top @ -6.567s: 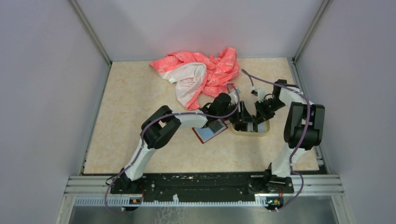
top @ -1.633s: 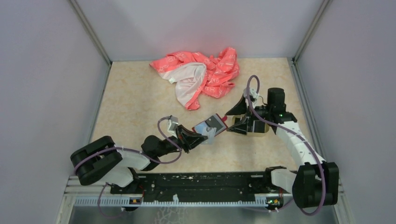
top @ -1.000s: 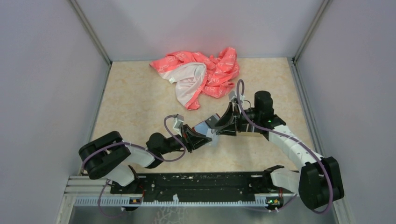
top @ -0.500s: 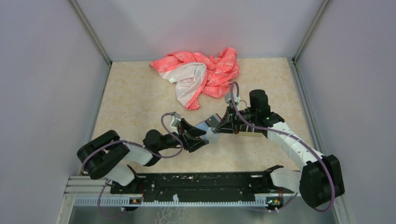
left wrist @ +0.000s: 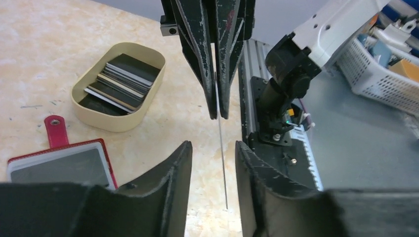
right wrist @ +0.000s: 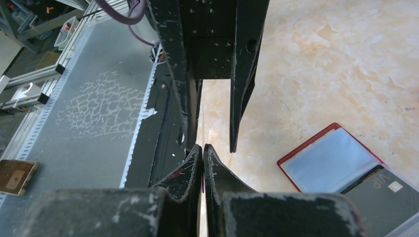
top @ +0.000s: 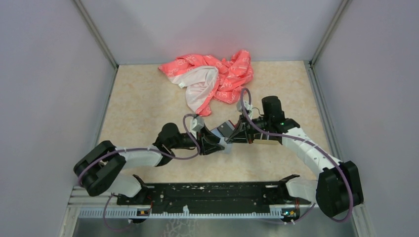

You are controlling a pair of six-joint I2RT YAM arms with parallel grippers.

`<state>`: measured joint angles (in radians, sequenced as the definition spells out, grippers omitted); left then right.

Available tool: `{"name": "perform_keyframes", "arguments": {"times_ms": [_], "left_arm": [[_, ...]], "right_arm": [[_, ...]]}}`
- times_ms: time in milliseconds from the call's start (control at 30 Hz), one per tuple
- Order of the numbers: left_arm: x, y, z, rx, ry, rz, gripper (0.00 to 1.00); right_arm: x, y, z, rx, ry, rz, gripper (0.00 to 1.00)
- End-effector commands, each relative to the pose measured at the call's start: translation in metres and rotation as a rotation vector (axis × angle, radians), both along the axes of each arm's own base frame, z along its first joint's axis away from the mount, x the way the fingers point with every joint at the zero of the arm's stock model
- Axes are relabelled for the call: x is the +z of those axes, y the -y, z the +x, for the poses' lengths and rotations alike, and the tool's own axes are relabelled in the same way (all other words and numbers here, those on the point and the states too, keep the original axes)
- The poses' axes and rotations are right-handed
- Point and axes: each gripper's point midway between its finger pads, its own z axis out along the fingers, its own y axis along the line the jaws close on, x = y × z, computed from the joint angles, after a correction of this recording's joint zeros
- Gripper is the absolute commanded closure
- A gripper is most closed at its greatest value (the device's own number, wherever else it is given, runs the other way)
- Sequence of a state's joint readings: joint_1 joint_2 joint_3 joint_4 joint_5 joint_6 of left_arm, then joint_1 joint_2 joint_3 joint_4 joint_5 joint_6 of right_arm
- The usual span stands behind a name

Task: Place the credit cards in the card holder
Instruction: Insert the credit card into the card holder.

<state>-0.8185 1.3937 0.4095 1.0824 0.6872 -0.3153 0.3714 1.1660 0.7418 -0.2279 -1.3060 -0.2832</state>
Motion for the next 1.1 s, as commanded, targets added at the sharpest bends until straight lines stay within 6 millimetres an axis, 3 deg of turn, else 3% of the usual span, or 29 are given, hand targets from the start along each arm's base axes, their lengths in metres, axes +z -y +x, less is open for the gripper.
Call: {"name": "perform_keyframes", "arguments": {"times_ms": [0, 100, 200, 300, 667, 733, 833, 867, 967, 1067], "left_arm": [[-0.012, 0.011, -0.002, -0.068, -0.01, 0.066, 0.7], [-0.012, 0.013, -0.004, -0.086, -0.038, 0.063, 1.0], [-0.005, 0.006, -0.002, -0.036, -0.068, 0.015, 1.0], [0.004, -0.004, -0.006, -0.004, -0.079, -0.048, 1.0], [0.002, 0.0, -0.006, -0.025, -0.108, -0.04, 1.0], [0.002, 0.001, -0.006, -0.028, -0.111, -0.037, 1.0], [0.001, 0.002, -0.004, -0.02, -0.12, -0.035, 1.0], [0.0, 0.001, -0.002, -0.006, -0.125, -0.035, 1.0], [-0.003, -0.009, 0.011, 0.094, -0.156, -0.047, 0.71], [-0.022, -0.038, 0.031, 0.303, -0.253, -0.05, 0.5]], "right_arm": [[0.019, -0.006, 0.003, 0.032, 0.078, 0.036, 1.0], [0.019, -0.005, 0.005, 0.022, 0.09, 0.03, 0.97], [0.017, -0.004, 0.01, -0.01, 0.115, 0.007, 0.73], [0.014, -0.002, 0.013, -0.026, 0.135, -0.019, 0.67], [0.007, -0.008, 0.009, -0.002, 0.097, -0.019, 0.71], [0.006, -0.009, 0.008, 0.005, 0.09, -0.023, 0.77], [0.004, -0.011, 0.007, 0.01, 0.084, -0.032, 1.0], [0.004, -0.011, 0.008, 0.009, 0.087, -0.037, 1.0], [0.007, -0.011, 0.015, -0.022, 0.079, -0.056, 1.0], [0.006, -0.003, 0.035, -0.119, 0.037, -0.061, 1.0]]}}
